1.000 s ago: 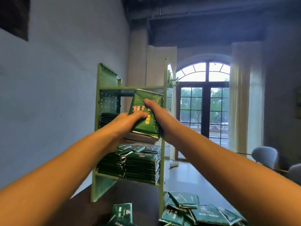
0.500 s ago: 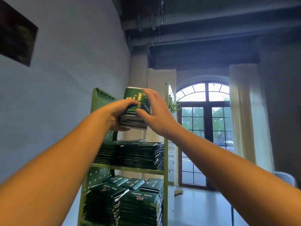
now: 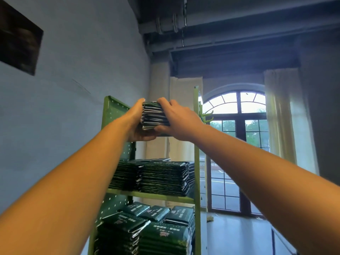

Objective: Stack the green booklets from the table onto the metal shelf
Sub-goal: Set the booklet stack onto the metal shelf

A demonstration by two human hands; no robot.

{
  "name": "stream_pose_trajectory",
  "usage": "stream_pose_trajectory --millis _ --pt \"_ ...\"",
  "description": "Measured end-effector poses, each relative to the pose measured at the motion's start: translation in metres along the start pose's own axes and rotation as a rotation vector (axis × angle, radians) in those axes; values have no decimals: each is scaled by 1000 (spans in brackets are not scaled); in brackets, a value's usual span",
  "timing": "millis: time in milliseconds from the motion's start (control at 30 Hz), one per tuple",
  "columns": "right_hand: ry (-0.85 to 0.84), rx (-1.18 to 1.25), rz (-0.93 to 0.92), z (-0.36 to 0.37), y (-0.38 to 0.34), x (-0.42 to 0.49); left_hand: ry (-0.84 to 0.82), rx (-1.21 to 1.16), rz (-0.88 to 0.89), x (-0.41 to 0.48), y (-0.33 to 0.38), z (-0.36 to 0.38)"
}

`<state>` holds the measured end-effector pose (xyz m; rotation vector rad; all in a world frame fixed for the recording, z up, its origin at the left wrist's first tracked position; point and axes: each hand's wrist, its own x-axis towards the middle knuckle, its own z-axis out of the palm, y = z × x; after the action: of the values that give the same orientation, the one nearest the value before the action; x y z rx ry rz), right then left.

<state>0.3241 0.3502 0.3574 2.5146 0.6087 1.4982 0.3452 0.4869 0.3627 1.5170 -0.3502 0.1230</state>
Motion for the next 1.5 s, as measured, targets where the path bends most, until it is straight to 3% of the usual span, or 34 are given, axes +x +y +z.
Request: stream_pose_trajectory --millis 33,133,167,367,600,867,1067,1500 --pt "-5 3 12 -1 2 3 100 91 60 4 -4 1" --pt "-85 47 55 -1 5 18 613 590 380 19 -23 -10" --pt "-123 74 73 -1 6 24 649 718 475 22 -31 -15" --pt "-333 136 149 9 4 58 453 905 564 40 -66 -36" --pt "-454 58 233 59 0 104 636 959 752 59 -87 -34" --pt "-595 -67 251 93 -3 142 663 909 781 62 -91 -36" --pt "-714 -33 303 103 -7 160 661 956 767 64 -91 -40" --pt "-429 257 309 74 -1 119 646 999 748 64 -86 -45"
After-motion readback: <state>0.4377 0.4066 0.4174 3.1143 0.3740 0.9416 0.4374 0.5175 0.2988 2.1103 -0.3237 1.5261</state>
